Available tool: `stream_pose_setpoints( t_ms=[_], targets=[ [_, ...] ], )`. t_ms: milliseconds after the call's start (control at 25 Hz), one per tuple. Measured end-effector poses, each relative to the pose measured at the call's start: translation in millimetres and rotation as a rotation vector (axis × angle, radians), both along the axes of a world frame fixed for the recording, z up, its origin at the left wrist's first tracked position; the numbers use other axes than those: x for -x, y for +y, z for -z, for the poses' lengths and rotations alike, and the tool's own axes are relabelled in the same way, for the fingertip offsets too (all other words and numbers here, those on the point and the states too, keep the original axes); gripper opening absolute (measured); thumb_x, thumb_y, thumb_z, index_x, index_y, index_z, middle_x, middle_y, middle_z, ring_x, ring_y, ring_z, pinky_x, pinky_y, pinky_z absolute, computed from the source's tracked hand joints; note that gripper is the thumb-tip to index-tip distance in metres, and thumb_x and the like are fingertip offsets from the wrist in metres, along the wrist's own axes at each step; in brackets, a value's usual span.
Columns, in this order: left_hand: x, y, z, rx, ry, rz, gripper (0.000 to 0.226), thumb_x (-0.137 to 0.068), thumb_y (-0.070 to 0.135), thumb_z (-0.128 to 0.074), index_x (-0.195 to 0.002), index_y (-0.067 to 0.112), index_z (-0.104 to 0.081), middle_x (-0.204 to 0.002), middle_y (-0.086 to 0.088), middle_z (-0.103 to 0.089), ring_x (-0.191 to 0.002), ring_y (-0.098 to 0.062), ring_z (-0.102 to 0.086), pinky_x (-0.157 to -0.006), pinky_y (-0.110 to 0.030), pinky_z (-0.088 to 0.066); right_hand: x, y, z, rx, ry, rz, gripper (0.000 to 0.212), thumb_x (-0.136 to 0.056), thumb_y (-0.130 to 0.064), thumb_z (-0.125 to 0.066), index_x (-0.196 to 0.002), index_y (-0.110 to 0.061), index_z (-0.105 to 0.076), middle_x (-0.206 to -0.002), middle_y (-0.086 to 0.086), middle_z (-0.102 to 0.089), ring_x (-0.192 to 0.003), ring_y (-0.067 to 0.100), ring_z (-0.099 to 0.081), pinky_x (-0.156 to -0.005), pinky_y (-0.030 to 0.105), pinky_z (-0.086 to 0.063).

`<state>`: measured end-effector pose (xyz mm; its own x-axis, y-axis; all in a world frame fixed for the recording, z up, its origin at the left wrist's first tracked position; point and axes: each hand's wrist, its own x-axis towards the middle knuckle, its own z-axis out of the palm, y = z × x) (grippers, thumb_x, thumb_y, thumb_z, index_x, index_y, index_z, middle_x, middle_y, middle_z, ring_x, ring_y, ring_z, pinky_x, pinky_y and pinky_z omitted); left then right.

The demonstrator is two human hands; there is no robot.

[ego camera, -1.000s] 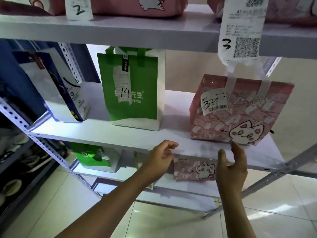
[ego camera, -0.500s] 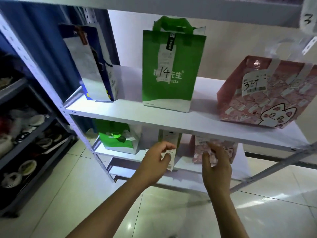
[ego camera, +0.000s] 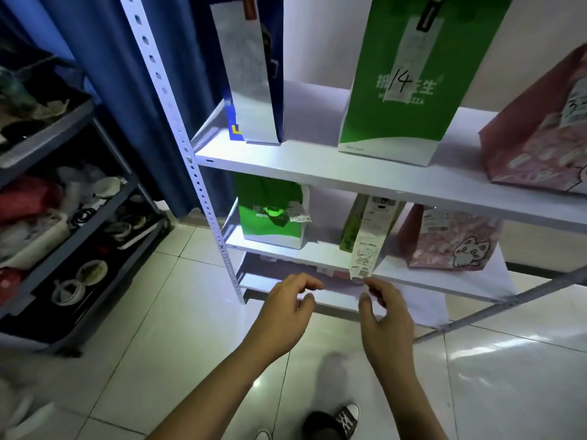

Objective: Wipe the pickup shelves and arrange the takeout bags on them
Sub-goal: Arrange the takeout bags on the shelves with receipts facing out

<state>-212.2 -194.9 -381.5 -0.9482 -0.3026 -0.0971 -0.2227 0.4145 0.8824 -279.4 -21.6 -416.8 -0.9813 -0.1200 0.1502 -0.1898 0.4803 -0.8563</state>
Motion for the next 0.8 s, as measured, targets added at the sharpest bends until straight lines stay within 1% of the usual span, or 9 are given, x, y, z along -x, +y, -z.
stream_pose_setpoints(
  t_ms=[120,280,400,480,560,640,680,720,800],
  targets=[
    [-9,-2,21,0.113,-0.025,0.041,0.026,-0.098,0.02,-0.047,-0.114,0.037,-0.059,-0.117,0.022,-0.057,-0.116,0.001,-0.047,-0.094,-0.01,-0.037,-7,-8,17,-0.017,-0.067,-0.031,0.028,-0.096,-0.017,-0.061,-0.118,-0.033,-0.062,-0.116,-0.014,-0.061,-0.11,0.005,-0.058,-0.095,0.027,-0.047],
    [-7,-1,60,0.125,-0.058,0.045,0.027,-0.1,0.025,-0.044,-0.116,0.044,-0.054,-0.12,0.031,-0.051,-0.119,0.01,-0.039,-0.089,0.001,-0.029,-4,-18,51,-0.039,-0.071,-0.026,0.031,-0.092,-0.009,-0.064,-0.12,-0.022,-0.067,-0.114,-0.009,-0.066,-0.108,0.008,-0.061,-0.095,0.027,-0.049],
    [2,4,97,0.108,-0.078,0.022,0.029,-0.1,0.024,-0.045,-0.113,0.048,-0.054,-0.119,0.035,-0.05,-0.12,0.011,-0.038,-0.091,0.002,-0.027,2,-17,85,-0.071,-0.142,-0.019,0.034,-0.091,-0.013,-0.066,-0.116,-0.035,-0.064,-0.115,-0.013,-0.066,-0.108,0.002,-0.061,-0.088,0.011,-0.045],
    [7,8,127,0.141,-0.096,0.028,0.03,-0.098,0.022,-0.047,-0.11,0.048,-0.056,-0.117,0.033,-0.051,-0.119,0.007,-0.042,-0.093,-0.001,-0.028,8,-11,114,-0.078,-0.176,-0.026,0.038,-0.091,-0.014,-0.067,-0.114,-0.043,-0.062,-0.114,-0.02,-0.064,-0.109,-0.003,-0.059,-0.087,0.008,-0.043],
    [15,13,154,0.184,-0.115,0.083,0.032,-0.092,0.019,-0.048,-0.106,0.046,-0.061,-0.112,0.03,-0.056,-0.108,0.003,-0.052,-0.088,-0.007,-0.037,19,-5,145,-0.082,-0.162,-0.003,0.041,-0.088,-0.009,-0.07,-0.113,-0.041,-0.065,-0.112,-0.02,-0.065,-0.108,-0.003,-0.062,-0.088,0.01,-0.046],
    [29,21,179,0.269,-0.068,0.154,0.033,-0.077,0.023,-0.046,-0.093,0.037,-0.071,-0.096,0.022,-0.066,-0.082,-0.003,-0.065,-0.069,-0.018,-0.05,42,-4,175,-0.079,-0.125,0.011,0.042,-0.086,-0.003,-0.071,-0.111,-0.037,-0.068,-0.108,-0.018,-0.067,-0.103,0.0,-0.065,-0.088,0.012,-0.048],
    [34,24,190,0.29,-0.065,0.184,0.035,-0.07,0.025,-0.044,-0.084,0.034,-0.074,-0.087,0.019,-0.068,-0.069,-0.006,-0.066,-0.057,-0.017,-0.049,54,-3,190,-0.075,-0.132,0.023,0.042,-0.085,-0.002,-0.071,-0.111,-0.036,-0.068,-0.107,-0.017,-0.067,-0.102,0.002,-0.065,-0.088,0.014,-0.049],
    [42,28,201,0.331,-0.061,0.193,0.036,-0.066,0.025,-0.041,-0.077,0.033,-0.074,-0.081,0.018,-0.069,-0.06,-0.005,-0.065,-0.05,-0.016,-0.048,66,-4,202,-0.074,-0.143,0.033,0.041,-0.085,-0.002,-0.071,-0.11,-0.035,-0.069,-0.107,-0.017,-0.067,-0.102,0.002,-0.065,-0.088,0.015,-0.049],
    [56,36,220,0.376,-0.065,0.151,0.038,-0.062,0.026,-0.037,-0.069,0.031,-0.074,-0.074,0.02,-0.068,-0.055,-0.003,-0.061,-0.045,-0.016,-0.044,85,-2,219,-0.065,-0.142,0.043,0.041,-0.085,-0.001,-0.071,-0.109,-0.035,-0.069,-0.107,-0.018,-0.067,-0.103,0.001,-0.065,-0.088,0.013,-0.048]
  ],
)
